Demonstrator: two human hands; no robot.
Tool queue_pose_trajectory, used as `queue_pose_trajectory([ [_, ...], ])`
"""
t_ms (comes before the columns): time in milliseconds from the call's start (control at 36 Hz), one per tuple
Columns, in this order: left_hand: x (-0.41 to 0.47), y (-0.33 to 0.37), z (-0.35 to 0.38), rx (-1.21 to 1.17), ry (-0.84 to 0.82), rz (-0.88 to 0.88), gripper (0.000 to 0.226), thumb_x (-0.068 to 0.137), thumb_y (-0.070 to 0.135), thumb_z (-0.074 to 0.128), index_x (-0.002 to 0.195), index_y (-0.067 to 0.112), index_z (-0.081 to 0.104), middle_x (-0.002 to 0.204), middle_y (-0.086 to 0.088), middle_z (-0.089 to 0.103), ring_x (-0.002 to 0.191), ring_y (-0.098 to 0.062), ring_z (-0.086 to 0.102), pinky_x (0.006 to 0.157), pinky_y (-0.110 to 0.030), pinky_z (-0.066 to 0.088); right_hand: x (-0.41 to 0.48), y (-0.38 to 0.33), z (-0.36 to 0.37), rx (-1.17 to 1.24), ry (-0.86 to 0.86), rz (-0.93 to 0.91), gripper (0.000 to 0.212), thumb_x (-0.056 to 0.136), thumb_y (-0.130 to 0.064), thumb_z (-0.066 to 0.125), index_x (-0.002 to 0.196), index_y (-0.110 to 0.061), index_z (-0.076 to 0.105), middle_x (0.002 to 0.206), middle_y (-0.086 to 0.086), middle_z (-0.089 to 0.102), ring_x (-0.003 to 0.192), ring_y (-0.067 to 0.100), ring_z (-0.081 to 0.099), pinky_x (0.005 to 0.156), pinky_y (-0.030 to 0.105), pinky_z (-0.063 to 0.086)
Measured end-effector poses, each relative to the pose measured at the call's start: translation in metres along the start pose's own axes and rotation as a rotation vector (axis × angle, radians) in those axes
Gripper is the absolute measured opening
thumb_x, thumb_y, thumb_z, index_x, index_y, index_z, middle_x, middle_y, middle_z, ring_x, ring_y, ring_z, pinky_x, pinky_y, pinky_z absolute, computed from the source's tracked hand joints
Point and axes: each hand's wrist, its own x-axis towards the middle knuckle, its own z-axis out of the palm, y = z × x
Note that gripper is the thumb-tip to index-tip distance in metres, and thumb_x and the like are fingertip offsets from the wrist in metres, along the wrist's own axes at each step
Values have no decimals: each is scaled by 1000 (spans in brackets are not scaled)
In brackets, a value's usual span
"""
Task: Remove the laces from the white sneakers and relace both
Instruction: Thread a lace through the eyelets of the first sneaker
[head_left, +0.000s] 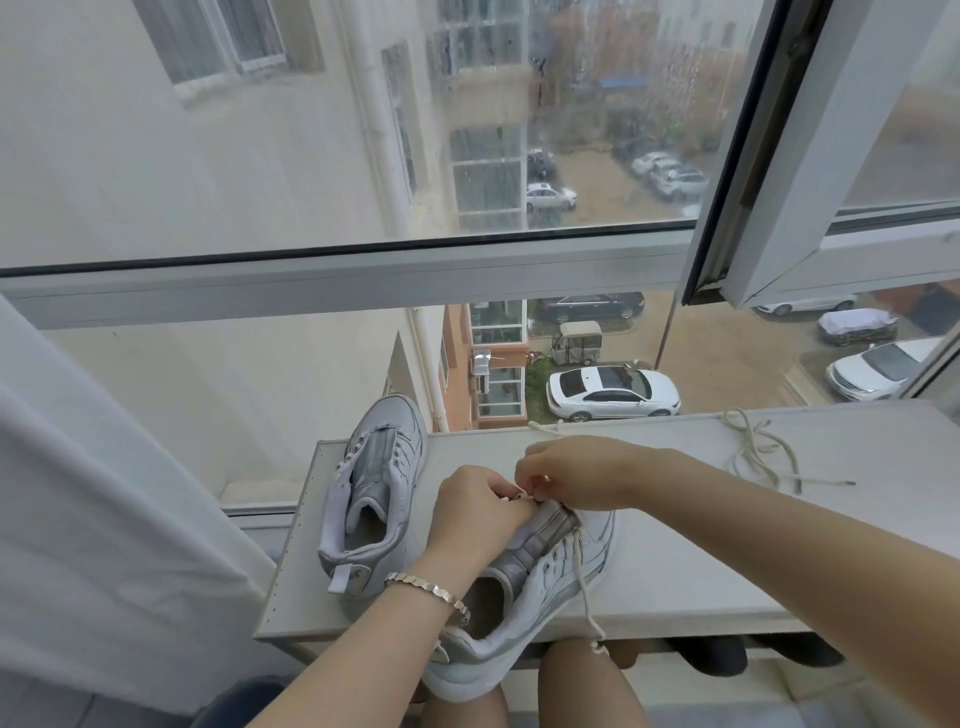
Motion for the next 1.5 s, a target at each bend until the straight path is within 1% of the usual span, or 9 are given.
queue_pose_trajectory([
  [139,-1,-2,2,-52,-24,-29,7,72,23,75,69,18,71,74,5,67,72,-10,59,61,-19,41,5,-1,11,260,107,202,8,92,-17,47,89,-22,53,95,-4,57,86,14,47,72,24,33],
  [444,-2,-1,2,-27,0,-12,11,74,25,73,71,15,73,67,6,62,63,-6,53,51,-14,35,1,-13,16,72,205,279,23,91,-21,49,100,-23,70,104,-3,68,95,19,60,77,30,47],
  [639,-6,2,5,-13,11,9,19,72,20,71,65,2,70,71,-17,67,61,-17,47,57,-30,42,-4,-18,41,62,563,179,23,91,-14,50,91,-19,73,99,-8,67,99,16,55,79,28,44],
  [750,-8,2,8,11,-4,-2,19,71,17,68,54,9,67,57,-12,61,55,-17,46,53,-31,40,-12,-31,43,44,849,15,17,59,7,74,62,-9,70,68,-1,69,70,22,64,60,29,53],
  [861,-7,4,6,-11,1,-69,29,70,14,66,44,21,56,44,7,52,47,-9,47,48,-20,35,-15,-53,29,349,1041,56,13,83,3,61,78,-3,71,77,3,69,76,17,64,70,29,52],
  [1056,-6,-2,7,-78,34,-59,23,74,15,65,59,-3,63,58,-9,54,56,-16,43,53,-23,35,-46,-71,-37,943,1326,-138,22,90,-4,51,84,-19,66,74,-10,65,59,2,58,56,14,48],
  [1167,-5,-1,9,-130,88,-104,17,78,16,67,61,12,66,59,1,59,58,-14,50,51,-20,36,-52,-40,-36,1113,822,36,21,93,-8,52,81,-10,68,56,-4,58,47,8,48,45,13,37],
  [1306,-2,3,13,-318,164,-188,29,83,6,61,62,25,61,64,11,59,64,-7,54,54,-13,39,-46,-9,-1,446,220,546,30,94,-37,49,81,-16,68,59,-7,57,52,5,50,51,18,39],
  [1500,-6,6,16,-419,131,-203,20,84,4,58,81,23,65,74,13,61,75,-6,57,59,-13,39,-17,-28,13,115,329,371,37,92,-43,50,120,-21,57,118,3,48,116,21,39,92,32,36],
])
